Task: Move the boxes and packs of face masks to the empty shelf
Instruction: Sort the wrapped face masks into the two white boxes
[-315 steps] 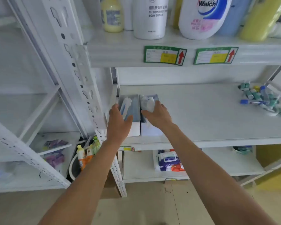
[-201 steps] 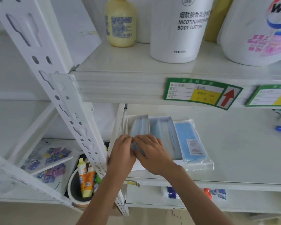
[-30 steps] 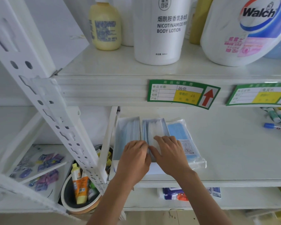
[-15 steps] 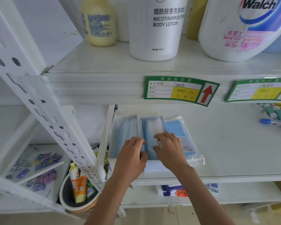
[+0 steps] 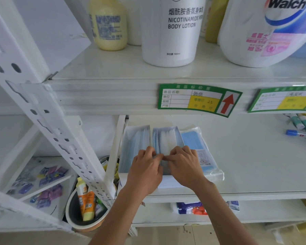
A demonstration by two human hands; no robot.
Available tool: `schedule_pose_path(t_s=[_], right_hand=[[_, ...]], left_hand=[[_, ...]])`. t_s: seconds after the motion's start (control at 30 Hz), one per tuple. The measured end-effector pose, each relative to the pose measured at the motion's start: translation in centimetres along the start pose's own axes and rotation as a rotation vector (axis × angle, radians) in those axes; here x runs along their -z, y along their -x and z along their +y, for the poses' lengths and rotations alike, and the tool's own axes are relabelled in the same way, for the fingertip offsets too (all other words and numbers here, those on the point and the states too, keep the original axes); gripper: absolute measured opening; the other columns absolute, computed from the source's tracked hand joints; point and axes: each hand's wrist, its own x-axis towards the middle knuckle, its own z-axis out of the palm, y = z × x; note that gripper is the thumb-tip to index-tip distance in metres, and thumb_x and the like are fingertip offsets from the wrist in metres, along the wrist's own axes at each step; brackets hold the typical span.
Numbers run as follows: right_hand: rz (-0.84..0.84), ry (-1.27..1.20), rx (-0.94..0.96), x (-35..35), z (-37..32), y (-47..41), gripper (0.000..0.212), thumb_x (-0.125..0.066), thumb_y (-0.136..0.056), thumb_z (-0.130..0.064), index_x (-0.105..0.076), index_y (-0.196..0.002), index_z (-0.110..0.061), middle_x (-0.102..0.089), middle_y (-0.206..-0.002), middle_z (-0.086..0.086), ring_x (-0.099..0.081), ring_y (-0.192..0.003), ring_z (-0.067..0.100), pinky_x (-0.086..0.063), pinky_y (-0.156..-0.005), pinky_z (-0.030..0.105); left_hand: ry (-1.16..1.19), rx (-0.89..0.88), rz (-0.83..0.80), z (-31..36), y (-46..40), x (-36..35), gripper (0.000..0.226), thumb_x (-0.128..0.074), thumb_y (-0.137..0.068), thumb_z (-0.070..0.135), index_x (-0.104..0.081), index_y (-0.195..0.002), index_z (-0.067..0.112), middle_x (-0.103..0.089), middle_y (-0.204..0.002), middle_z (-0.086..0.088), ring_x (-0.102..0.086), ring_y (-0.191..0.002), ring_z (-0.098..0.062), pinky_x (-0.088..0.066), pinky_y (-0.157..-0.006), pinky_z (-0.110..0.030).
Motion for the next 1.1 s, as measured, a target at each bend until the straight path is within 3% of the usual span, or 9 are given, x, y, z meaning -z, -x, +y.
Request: schedule_pose_path(t_s=[0.1, 0.27, 0.5, 0.57, 0.63, 0.77, 0.87, 0.97, 1.1], right_hand=[[0.02, 0.011, -0.062, -0.5, 0.0, 0.0, 0.033, -0.051, -0.089, -0.029, -0.074, -0.111, -0.036, -0.062, -0.108, -0.01, -0.048, -0.102, 0.019, -0.028, -0.087, 0.031], [0.054, -0.017, -0.106, -0.7, -0.2, -0.5, 0.027, -0.05, -0.093, -0.04, -0.076, -0.095, -0.034, -0.062, -0.099, -0.009, -0.05, -0.099, 0.019, -0.03, -0.085, 0.031], [-0.013, -0.037, -0.165, -0.4, -0.8, -0.8, 0.069, -0.026, -0.084, -0.08, -0.077, -0.094, -0.035, -0.06, -0.1, -0.011, -0.044, -0.099, 0.016, -0.034, -0.089, 0.034], [-0.02, -0.004, -0.147, -0.3, -0.8, -0.8, 0.07, -0.025, -0.085, -0.08, -0.076, -0.091, -0.032, -0.059, -0.099, -0.01, -0.045, -0.098, 0.017, -0.034, -0.088, 0.034], [-0.025, 0.032, -0.125, -0.5, -0.5, -0.8, 0.054, -0.036, -0.09, -0.069, -0.074, -0.091, -0.03, -0.06, -0.1, -0.009, -0.047, -0.1, 0.019, -0.032, -0.087, 0.033], [0.002, 0.036, -0.122, -0.8, 0.0, -0.7, 0.036, -0.049, -0.092, -0.057, -0.073, -0.093, -0.03, -0.062, -0.102, -0.008, -0.046, -0.099, 0.018, -0.033, -0.088, 0.034], [0.018, 0.015, -0.125, -1.0, -0.1, -0.8, 0.038, -0.049, -0.093, -0.058, -0.074, -0.092, -0.029, -0.062, -0.1, -0.008, -0.044, -0.097, 0.017, -0.033, -0.086, 0.033], [0.037, -0.041, -0.158, -0.9, -0.4, -0.8, 0.05, -0.039, -0.093, -0.063, -0.076, -0.087, -0.03, -0.064, -0.097, -0.009, -0.044, -0.095, 0.017, -0.034, -0.086, 0.034], [0.02, -0.033, -0.167, -0.6, -0.8, -0.9, 0.061, -0.032, -0.09, -0.071, -0.077, -0.085, -0.03, -0.064, -0.097, -0.009, -0.046, -0.097, 0.018, -0.035, -0.087, 0.036]], left_hand=[[0.045, 0.043, 0.017, -0.1, 0.1, -0.2, 0.032, -0.044, -0.1, 0.03, -0.066, -0.119, 0.016, -0.046, -0.124, 0.005, -0.047, -0.11, -0.018, -0.046, -0.094, -0.034], [0.151, 0.051, 0.043, -0.6, 0.2, 0.0, 0.035, -0.043, -0.102, 0.024, -0.064, -0.129, 0.016, -0.054, -0.127, 0.005, -0.048, -0.115, -0.019, -0.048, -0.096, -0.039], [0.25, 0.054, 0.112, -0.7, 0.4, 0.3, 0.031, -0.055, -0.097, 0.018, -0.064, -0.126, 0.024, -0.066, -0.119, 0.01, -0.053, -0.108, -0.016, -0.051, -0.088, -0.038], [0.26, 0.038, 0.123, -0.9, 0.5, 0.5, 0.024, -0.057, -0.097, 0.021, -0.068, -0.118, 0.026, -0.069, -0.113, 0.013, -0.053, -0.104, -0.014, -0.052, -0.086, -0.037], [0.197, 0.011, 0.112, -1.0, 0.5, 0.5, 0.022, -0.056, -0.099, 0.023, -0.073, -0.111, 0.025, -0.068, -0.112, 0.014, -0.053, -0.104, -0.014, -0.051, -0.086, -0.037], [0.206, -0.003, 0.12, -1.2, 0.6, 0.2, 0.025, -0.056, -0.101, 0.027, -0.067, -0.123, 0.026, -0.063, -0.125, 0.013, -0.054, -0.11, -0.014, -0.048, -0.09, -0.033], [0.229, -0.002, 0.155, -1.5, 0.7, 0.3, 0.025, -0.059, -0.099, 0.035, -0.057, -0.123, 0.028, -0.059, -0.123, 0.012, -0.055, -0.107, -0.012, -0.05, -0.087, -0.032], [0.181, -0.048, 0.15, -1.5, 0.6, 0.6, 0.013, -0.057, -0.1, 0.033, -0.064, -0.109, 0.026, -0.062, -0.112, 0.014, -0.056, -0.1, -0.014, -0.051, -0.081, -0.036], [0.197, -0.045, 0.161, -1.7, 0.4, 0.7, 0.015, -0.054, -0.102, 0.027, -0.068, -0.108, 0.023, -0.065, -0.11, 0.012, -0.057, -0.097, -0.013, -0.052, -0.081, -0.037]])
